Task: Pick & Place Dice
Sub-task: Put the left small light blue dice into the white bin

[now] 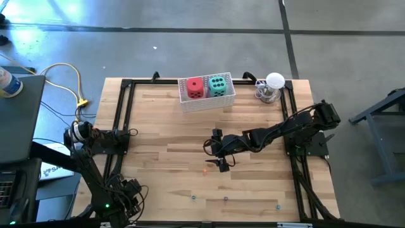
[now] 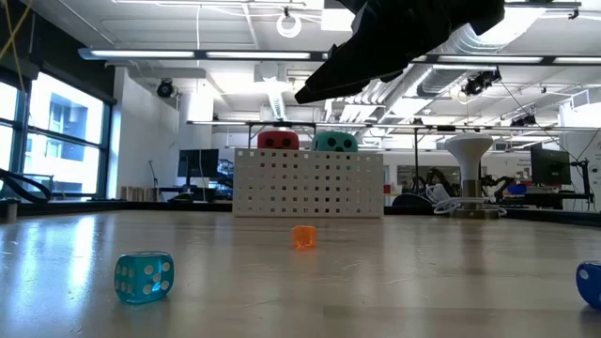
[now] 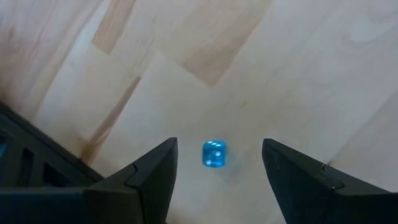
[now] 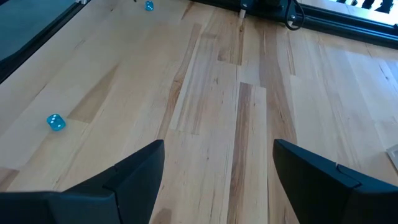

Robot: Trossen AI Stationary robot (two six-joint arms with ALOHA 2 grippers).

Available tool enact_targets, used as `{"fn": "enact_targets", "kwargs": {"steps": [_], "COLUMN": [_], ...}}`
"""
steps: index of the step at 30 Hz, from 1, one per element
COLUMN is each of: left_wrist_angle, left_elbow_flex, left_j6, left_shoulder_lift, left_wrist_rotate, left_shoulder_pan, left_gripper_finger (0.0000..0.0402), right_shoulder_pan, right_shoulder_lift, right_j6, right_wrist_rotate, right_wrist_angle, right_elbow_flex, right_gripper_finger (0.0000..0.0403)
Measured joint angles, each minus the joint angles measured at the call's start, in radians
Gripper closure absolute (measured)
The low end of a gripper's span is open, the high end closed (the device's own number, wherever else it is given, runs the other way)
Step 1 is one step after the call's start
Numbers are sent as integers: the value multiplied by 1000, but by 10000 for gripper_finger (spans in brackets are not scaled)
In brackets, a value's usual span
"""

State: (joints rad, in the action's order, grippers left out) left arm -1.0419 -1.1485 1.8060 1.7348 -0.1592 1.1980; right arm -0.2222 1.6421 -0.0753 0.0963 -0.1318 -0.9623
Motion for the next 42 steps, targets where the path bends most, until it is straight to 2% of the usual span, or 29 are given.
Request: {"fn": "enact_targets", "kwargs": {"steps": [5,11,32,36,42], "left_wrist_angle": [19,39,132,132,134], "left_elbow_flex": [2,15,87,87,86], "left_j6": [5,10,14,13,-8], "left_shoulder_lift": [0,0,0,0,18], "left_wrist_rotate": [12,90,104,104,106], "left_shoulder_pan": [0,0,-1,-1,0], "left_gripper_finger": [177,177,177,196,254], "right_shoulder_pan": [0,0,0,0,0], "right_shoulder_lift": [0,0,0,0,0], "right_j6": [0,0,0,0,0], "right_wrist_rotate": [0,0,0,0,1], "right_wrist_angle": [0,0,2,2,2], "right_elbow_flex": [0,0,0,0,0], "right_gripper_finger": [113,113,113,113,113]}}
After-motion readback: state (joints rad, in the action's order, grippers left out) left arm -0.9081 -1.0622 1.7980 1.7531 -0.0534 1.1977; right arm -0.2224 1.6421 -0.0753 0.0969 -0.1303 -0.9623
